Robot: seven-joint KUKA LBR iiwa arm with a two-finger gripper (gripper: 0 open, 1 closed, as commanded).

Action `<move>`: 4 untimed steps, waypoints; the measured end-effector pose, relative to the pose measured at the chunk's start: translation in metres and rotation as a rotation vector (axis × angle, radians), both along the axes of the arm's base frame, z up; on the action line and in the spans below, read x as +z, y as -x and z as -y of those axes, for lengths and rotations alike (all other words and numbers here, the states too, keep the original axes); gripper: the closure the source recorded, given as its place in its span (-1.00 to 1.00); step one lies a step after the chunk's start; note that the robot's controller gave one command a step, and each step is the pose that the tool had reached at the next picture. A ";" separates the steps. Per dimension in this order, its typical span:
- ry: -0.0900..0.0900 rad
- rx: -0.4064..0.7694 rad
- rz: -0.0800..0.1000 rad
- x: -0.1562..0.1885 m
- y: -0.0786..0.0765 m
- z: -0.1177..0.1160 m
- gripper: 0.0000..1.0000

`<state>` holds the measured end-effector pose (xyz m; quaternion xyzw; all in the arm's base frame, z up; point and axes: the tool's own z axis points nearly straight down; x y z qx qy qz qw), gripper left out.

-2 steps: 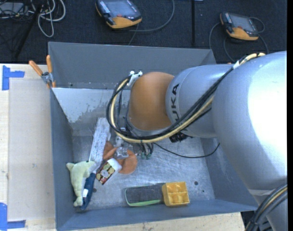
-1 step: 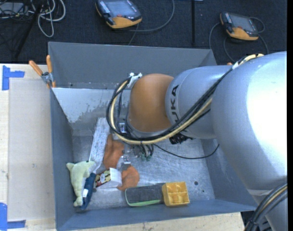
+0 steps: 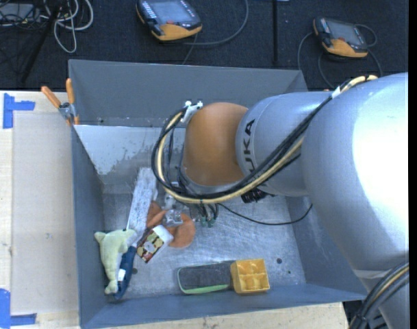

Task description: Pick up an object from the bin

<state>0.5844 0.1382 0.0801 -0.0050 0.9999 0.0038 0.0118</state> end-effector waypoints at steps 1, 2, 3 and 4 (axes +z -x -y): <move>0.002 0.001 -0.009 -0.004 0.003 0.001 -1.00; 0.000 0.000 0.000 0.000 0.000 0.000 1.00; 0.002 0.000 -0.009 -0.004 0.003 0.001 -1.00; 0.000 -0.001 0.000 0.000 0.000 0.000 1.00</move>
Offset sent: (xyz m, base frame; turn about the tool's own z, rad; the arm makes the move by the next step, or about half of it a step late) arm 0.0000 0.0000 0.0000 0.0000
